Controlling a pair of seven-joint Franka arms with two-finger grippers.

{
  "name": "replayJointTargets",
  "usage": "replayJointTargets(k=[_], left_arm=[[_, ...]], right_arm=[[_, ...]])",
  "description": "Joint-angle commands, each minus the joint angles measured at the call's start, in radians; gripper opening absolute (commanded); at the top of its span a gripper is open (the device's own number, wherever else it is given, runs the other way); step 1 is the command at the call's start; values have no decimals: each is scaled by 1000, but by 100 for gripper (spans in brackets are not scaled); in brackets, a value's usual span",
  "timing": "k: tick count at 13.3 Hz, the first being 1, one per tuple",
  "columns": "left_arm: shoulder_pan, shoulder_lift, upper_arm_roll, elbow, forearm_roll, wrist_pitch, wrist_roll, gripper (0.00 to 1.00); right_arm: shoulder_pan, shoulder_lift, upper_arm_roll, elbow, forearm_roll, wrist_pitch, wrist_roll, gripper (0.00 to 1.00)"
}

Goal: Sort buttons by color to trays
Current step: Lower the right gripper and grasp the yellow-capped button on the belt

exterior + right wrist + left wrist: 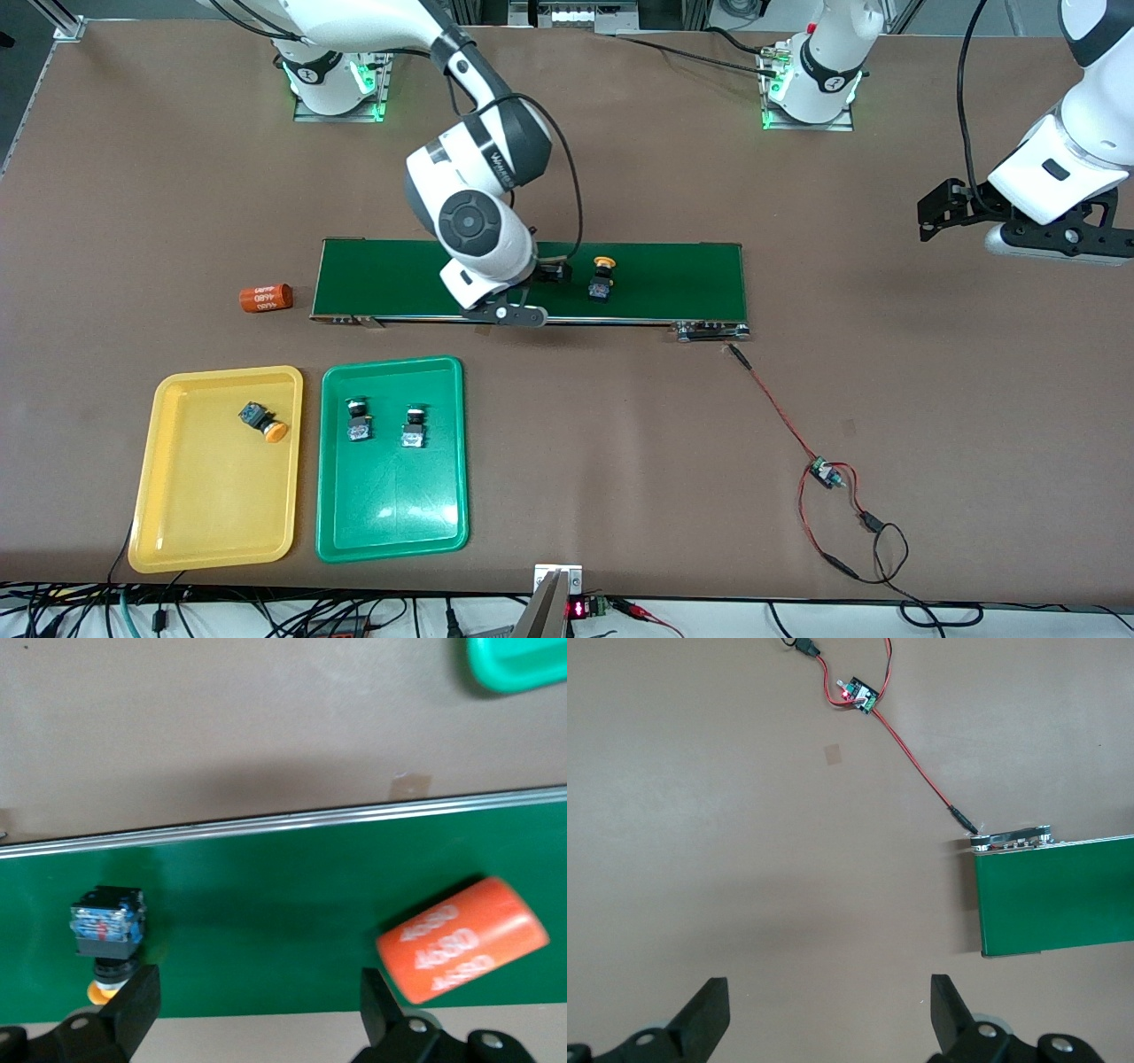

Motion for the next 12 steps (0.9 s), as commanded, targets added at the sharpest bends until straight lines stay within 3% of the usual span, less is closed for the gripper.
replayJointTargets(k=[1,6,12], left_arm=[[-10,-16,7,-2,-18,-26,13,100],[-10,-16,7,10,-17,-51,13,100],[-13,-14,3,12,-17,-53,11,100]], right_arm=[[46,15,2,-5,-28,50,114,100],[89,62,2,-5,-31,139,238,100],[101,101,2,-5,-30,212,243,100]])
